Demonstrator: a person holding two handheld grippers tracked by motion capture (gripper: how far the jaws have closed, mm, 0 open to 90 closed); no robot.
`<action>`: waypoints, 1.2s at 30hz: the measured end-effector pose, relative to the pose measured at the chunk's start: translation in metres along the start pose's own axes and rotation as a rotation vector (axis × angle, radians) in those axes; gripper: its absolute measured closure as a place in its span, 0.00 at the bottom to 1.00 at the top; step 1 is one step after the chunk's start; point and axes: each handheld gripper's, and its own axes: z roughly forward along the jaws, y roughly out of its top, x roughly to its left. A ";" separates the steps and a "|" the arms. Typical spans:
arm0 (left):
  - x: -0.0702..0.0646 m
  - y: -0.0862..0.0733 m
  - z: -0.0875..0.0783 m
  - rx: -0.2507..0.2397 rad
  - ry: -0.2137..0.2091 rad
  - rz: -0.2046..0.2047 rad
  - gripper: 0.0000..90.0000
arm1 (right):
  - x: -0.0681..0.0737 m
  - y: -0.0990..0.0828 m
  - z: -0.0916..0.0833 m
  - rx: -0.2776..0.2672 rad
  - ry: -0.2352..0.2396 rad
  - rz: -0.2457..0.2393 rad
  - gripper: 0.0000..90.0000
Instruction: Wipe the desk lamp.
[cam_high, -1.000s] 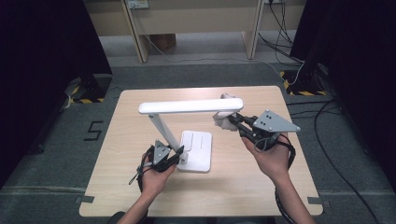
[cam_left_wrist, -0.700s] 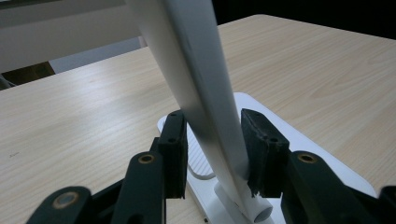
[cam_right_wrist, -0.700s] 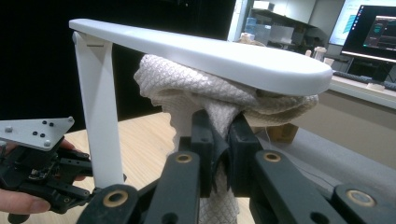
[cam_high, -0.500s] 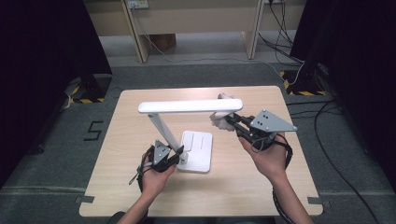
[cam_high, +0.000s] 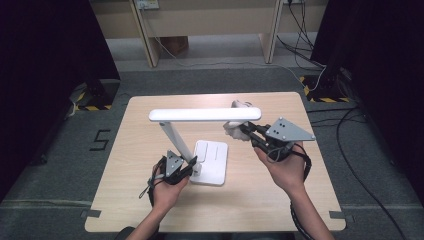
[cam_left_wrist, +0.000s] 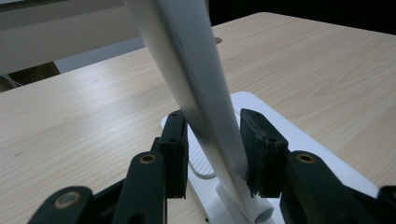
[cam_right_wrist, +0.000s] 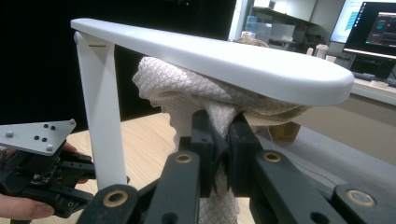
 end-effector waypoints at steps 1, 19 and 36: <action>0.000 0.000 0.000 0.000 0.001 -0.002 0.71 | 0.000 0.000 0.000 -0.002 -0.001 -0.002 0.93; -0.004 0.000 0.001 0.002 0.028 -0.005 0.72 | 0.004 0.001 0.004 -0.006 0.003 0.001 0.93; -0.005 0.000 0.002 0.001 0.036 0.001 0.73 | 0.008 0.002 0.009 -0.006 0.015 0.002 0.93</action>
